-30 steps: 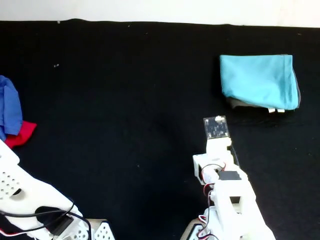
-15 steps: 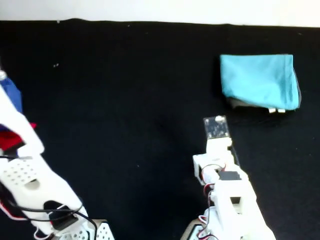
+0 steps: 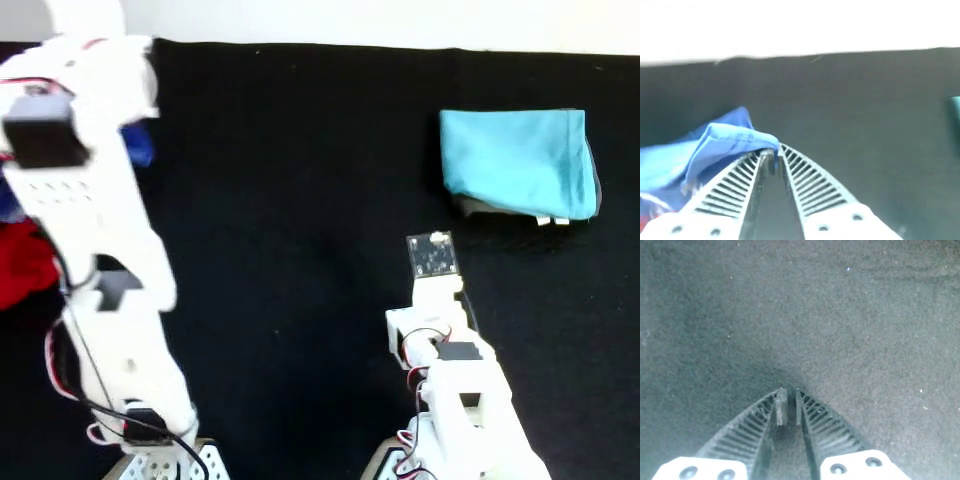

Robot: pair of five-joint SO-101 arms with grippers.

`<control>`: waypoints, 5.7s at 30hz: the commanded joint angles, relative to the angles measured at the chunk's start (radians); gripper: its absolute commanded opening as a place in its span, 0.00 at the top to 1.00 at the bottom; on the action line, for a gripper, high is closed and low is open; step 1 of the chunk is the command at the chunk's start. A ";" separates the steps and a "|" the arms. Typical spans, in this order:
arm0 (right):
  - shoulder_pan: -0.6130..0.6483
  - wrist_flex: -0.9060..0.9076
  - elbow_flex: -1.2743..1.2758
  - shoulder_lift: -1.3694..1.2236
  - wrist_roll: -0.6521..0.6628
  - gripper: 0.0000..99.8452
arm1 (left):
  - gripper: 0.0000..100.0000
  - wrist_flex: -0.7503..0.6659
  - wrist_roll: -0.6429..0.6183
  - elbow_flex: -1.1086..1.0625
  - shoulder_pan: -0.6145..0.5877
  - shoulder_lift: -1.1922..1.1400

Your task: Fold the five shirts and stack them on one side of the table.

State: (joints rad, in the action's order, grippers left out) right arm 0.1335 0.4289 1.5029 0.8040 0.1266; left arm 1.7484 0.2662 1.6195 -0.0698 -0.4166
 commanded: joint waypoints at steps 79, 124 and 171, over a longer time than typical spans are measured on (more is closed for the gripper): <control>0.335 1.104 -2.868 -1.917 -0.301 0.74 | 0.99 -0.031 0.052 -0.858 -0.642 -0.254; 0.143 1.334 -3.198 -1.411 0.063 0.99 | 0.99 0.006 -0.025 -1.106 -0.475 0.441; -0.024 1.112 -3.135 -0.789 0.101 0.99 | 0.99 -0.222 -0.123 -0.891 -0.427 1.073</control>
State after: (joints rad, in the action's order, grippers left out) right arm 0.1227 1.5704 -1.6655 0.0169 0.2447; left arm 1.5704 0.1542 0.7127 -0.4979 0.6559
